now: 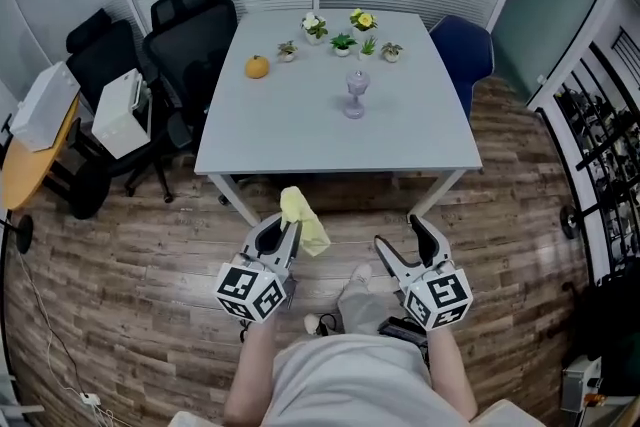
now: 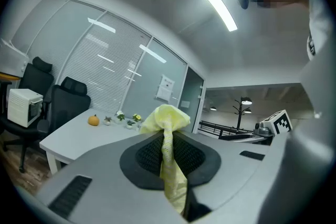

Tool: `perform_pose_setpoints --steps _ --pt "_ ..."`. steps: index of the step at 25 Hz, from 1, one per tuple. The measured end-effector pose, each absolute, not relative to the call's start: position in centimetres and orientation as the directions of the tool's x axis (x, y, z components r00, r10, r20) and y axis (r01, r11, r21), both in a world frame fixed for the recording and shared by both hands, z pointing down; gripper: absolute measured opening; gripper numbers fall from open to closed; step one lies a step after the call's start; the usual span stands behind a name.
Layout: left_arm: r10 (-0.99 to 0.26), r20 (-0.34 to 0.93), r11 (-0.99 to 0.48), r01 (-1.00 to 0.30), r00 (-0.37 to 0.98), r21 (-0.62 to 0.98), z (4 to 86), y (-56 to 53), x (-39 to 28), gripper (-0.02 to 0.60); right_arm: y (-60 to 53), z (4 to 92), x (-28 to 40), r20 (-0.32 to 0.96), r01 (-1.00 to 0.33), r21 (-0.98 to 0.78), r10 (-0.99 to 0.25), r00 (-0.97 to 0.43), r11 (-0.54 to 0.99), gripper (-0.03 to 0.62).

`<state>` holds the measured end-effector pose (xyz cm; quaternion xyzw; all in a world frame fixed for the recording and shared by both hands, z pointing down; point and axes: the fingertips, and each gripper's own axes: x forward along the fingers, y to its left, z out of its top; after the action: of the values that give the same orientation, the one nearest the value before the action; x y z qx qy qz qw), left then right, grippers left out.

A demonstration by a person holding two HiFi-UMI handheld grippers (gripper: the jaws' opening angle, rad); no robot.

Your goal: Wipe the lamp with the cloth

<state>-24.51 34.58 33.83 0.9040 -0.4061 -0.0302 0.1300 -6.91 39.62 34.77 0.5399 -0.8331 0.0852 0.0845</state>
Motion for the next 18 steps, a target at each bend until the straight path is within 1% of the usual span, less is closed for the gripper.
perform_pose_setpoints --steps 2,6,9,18 --pt "-0.736 0.054 -0.642 -0.721 0.675 0.261 34.0 34.0 -24.1 0.026 39.2 34.7 -6.4 0.235 -0.920 -0.033 -0.892 -0.387 0.391 0.324" --pt "-0.735 0.053 -0.642 -0.719 0.676 0.266 33.9 32.2 -23.7 0.026 37.7 35.2 -5.2 0.248 -0.924 -0.053 -0.891 -0.380 0.379 0.324" --pt "-0.728 0.081 -0.644 -0.719 0.681 0.262 34.8 29.3 -22.7 0.026 35.1 36.2 -4.2 0.269 -0.926 -0.064 -0.888 -0.374 0.371 0.324" --pt "-0.720 0.182 -0.630 -0.741 0.670 0.234 38.2 16.6 -18.4 0.026 21.3 41.1 -0.2 0.347 -0.918 -0.112 -0.851 -0.395 0.380 0.324"
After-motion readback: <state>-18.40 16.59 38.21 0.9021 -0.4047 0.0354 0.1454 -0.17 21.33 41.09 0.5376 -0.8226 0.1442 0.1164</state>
